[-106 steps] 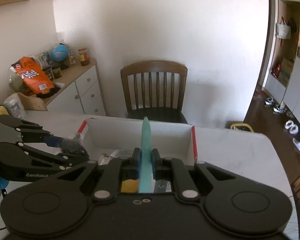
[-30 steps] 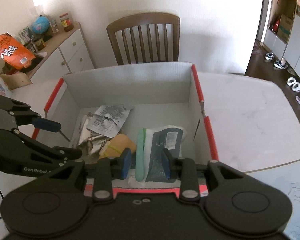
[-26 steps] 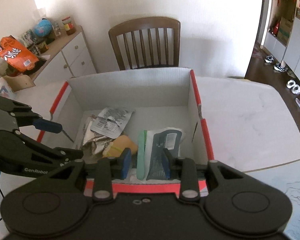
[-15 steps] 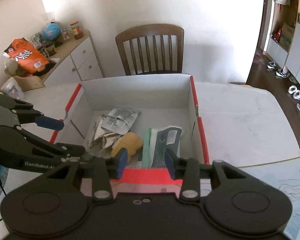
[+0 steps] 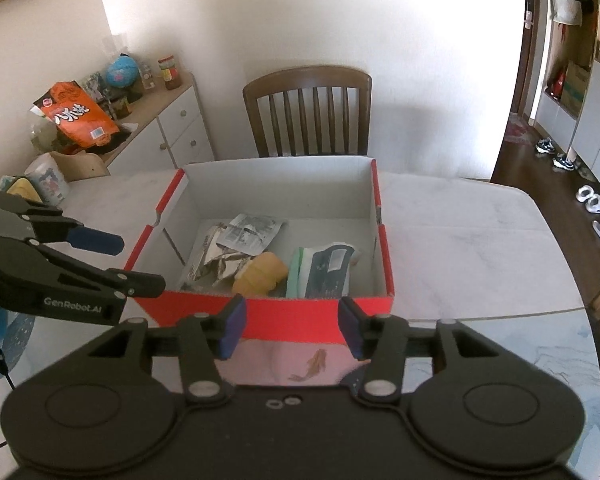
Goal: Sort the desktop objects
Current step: 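Withdraw both tools from the box toward the blue snack packet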
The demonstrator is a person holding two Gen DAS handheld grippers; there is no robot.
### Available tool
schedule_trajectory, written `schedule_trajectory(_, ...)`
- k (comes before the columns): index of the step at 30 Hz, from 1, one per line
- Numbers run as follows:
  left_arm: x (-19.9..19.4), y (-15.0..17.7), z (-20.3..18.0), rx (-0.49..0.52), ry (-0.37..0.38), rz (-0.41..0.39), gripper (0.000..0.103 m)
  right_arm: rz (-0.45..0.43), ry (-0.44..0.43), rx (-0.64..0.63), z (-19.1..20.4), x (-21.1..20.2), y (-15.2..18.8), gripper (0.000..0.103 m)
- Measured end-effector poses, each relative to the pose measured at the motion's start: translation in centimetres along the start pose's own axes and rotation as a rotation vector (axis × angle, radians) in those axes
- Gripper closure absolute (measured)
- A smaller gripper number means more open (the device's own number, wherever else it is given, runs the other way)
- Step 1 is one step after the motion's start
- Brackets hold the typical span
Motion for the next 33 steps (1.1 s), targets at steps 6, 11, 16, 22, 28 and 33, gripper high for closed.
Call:
schedule_trajectory(6,-1.5,1.4,-1.7,-0.022,0.005,-0.037,0.042,-0.014,-0.001,-0.009,-0.2,-1.8,1.1,0.052)
schedule_trajectory(11,-2.7,2.5,-2.6,-0.048,0.008,-0.064,0.042,-0.022,-0.006,-0.027,-0.4,-3.3,2.2,0.049)
schedule_trajectory(16,-3.6,3.6,-3.6,-0.055,0.014,-0.082,0.042,-0.033,-0.014,-0.029,-0.6,-4.8,3.1,0.045)
schedule_trajectory(22,-4.4,4.9,-5.0,-0.047,0.019,-0.089,0.041,-0.053,-0.032,-0.035,-0.5,-6.4,4.3,0.035)
schedule_trajectory(28,-4.9,6.3,-6.2,-0.049,0.033,-0.099,0.03,-0.051,-0.056,-0.037,-0.5,-7.2,5.9,0.026)
schedule_trajectory(33,-5.4,7.2,-6.5,-0.065,0.039,-0.109,0.022,-0.051,-0.069,-0.042,-0.4,-7.9,7.1,0.019)
Point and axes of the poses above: each gripper's, at about its wrist camera, not at the fingertips, and x roughly the way its jaws point, z to its left, y to its underside, the point moved 2 cm from there along x, roughly the way its jaws point, and after that the axes turned 6 degrees about y, right-handed, at the moved point
